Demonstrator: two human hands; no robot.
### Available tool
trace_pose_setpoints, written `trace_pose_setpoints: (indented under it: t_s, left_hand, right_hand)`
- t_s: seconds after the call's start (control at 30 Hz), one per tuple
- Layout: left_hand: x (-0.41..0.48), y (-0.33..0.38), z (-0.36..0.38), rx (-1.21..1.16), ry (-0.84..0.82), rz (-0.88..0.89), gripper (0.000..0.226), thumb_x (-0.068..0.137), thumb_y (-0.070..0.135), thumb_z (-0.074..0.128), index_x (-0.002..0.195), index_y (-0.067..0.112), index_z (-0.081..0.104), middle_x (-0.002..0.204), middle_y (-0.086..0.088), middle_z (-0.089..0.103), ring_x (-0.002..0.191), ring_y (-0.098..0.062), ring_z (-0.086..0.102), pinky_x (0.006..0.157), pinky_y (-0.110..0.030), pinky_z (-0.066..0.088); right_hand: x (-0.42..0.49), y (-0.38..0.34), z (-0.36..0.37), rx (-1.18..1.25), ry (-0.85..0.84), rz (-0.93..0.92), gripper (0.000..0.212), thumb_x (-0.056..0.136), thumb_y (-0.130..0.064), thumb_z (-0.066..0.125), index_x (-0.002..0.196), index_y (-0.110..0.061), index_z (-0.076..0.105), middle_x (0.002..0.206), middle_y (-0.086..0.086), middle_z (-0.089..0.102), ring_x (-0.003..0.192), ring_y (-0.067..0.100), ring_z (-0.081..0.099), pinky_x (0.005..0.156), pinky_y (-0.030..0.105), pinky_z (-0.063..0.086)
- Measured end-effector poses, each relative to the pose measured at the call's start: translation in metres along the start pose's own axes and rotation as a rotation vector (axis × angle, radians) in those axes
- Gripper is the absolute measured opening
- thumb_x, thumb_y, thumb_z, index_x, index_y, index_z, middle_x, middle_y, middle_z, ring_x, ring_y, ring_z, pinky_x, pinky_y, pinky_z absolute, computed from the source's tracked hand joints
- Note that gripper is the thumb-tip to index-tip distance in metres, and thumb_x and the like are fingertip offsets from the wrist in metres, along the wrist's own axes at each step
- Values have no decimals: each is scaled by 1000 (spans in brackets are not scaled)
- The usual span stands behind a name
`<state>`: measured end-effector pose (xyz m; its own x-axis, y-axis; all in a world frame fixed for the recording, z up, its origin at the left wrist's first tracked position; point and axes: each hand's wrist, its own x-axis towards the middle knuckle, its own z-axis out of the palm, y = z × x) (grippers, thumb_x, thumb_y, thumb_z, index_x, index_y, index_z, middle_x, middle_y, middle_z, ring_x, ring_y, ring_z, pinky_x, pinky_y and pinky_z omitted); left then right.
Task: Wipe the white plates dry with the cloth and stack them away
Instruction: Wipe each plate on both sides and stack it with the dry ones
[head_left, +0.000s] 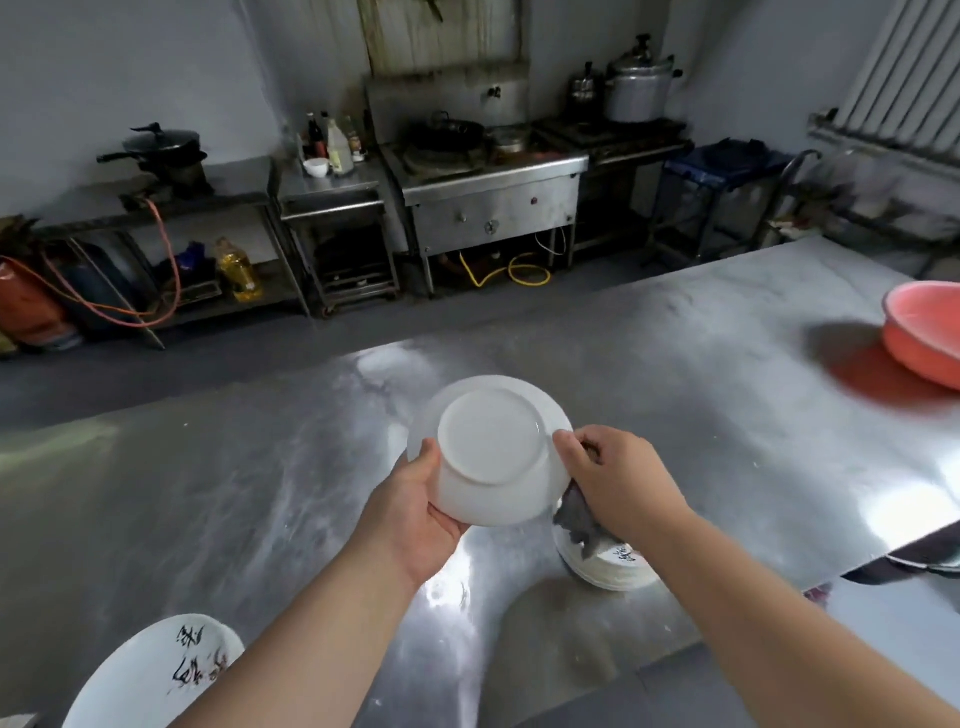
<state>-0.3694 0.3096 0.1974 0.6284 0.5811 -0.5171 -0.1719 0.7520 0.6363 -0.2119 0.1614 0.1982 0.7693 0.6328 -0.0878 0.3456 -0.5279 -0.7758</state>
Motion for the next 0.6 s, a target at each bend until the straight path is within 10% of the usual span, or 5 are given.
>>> trace_pose_setpoints:
  t_s: [0.27,0.4,0.47,0.6]
  left_hand:
    - [37,-65,33,624,26,-87,21,104,33,62,122,24,70,108,2,77,92,-20,70,73,-36,57]
    - [60,-79,48,1070,34,-142,36,99,58,58,115,28,67,81,6,49,66,-18,34,66,-31,31]
    - [72,-83,57,999,25,-216,61,97,74,42,108,18,62,73,2,28,63,-19,19,60,-31,17]
    - [95,-93,67,767,-6,-156,84,99,79,20,96,6,61,66,-1,45,54,-15,34,50,-27,27]
  right_hand:
    - [12,100,-50,110,-164,305,42,96,-54,67,82,-15,73,76,0,77,72,20,72,79,39,59]
    - [20,128,-73,134,-162,333,30,97,-47,69,85,-20,72,71,-8,76,63,9,70,67,29,57]
    - [24,141,-81,121,-177,336,33,96,-54,65,89,-23,74,76,-8,77,72,11,73,78,34,60]
    - [36,156,-93,391,-166,460,66,94,-79,43,93,-23,79,89,-2,80,86,20,77,88,37,57]
